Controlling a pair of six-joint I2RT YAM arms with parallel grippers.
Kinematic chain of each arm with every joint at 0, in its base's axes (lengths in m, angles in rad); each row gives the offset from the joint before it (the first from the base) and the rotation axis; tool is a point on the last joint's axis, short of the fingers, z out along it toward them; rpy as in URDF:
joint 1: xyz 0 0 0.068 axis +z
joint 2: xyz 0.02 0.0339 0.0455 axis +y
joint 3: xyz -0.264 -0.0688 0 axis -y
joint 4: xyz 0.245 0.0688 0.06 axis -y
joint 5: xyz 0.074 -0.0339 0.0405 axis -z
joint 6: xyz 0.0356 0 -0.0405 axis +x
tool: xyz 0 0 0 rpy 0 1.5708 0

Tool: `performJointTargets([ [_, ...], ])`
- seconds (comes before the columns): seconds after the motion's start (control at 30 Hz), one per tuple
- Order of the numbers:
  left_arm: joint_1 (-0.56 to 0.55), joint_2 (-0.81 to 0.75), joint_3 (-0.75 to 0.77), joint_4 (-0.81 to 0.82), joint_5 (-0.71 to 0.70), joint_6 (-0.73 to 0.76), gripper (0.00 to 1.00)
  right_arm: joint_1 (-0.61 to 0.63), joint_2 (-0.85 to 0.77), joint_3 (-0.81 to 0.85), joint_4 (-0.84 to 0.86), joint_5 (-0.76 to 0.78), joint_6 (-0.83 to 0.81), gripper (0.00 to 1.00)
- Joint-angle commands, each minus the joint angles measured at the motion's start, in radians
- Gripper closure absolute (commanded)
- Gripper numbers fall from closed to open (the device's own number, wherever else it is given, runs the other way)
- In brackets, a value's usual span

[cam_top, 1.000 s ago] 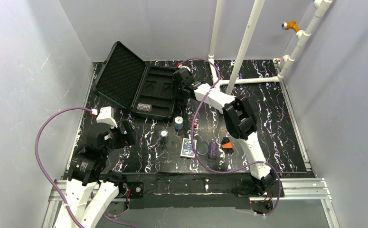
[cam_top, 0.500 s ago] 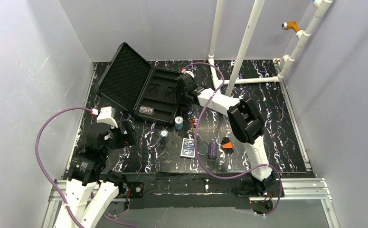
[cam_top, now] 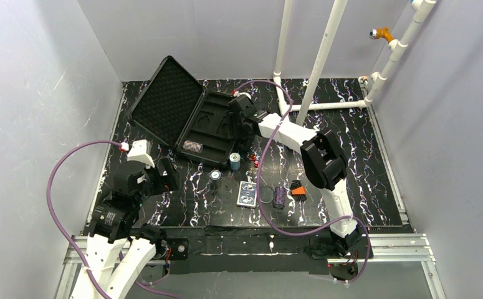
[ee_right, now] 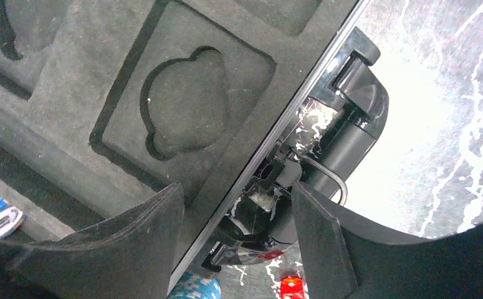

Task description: Pack up texas hold em set

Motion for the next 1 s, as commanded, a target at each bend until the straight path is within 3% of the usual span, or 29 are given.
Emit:
performJointTargets([
  [0.0,-0.002,0.021,-0.008,-0.007,0.013,0.007,0.07,0.018,-0.047,0.086,-0.092,-0.008,-0.104,0.24],
  [0.17,-0.001,0.113,0.003,-0.002,0.059,0.013,0.07,0.022,-0.13,0.072,-0.075,-0.017,-0.14,0.14],
  [0.37,-0.002,0.257,0.034,0.0,0.117,-0.008,0.09,0.026,-0.321,-0.17,0.056,0.014,-0.14,0.02],
  [0.6,-0.012,0.42,0.008,0.075,0.216,-0.089,0.12,0.026,-0.545,-0.431,0.162,0.029,-0.116,0.02],
  [0.8,-0.068,0.553,0.031,0.127,0.195,-0.101,0.15,0.026,-0.684,-0.615,0.239,-0.001,-0.095,0.02],
  [0.97,-0.136,0.655,0.07,0.146,0.146,-0.087,0.16,0.025,-0.734,-0.672,0.242,-0.018,-0.102,0.02],
])
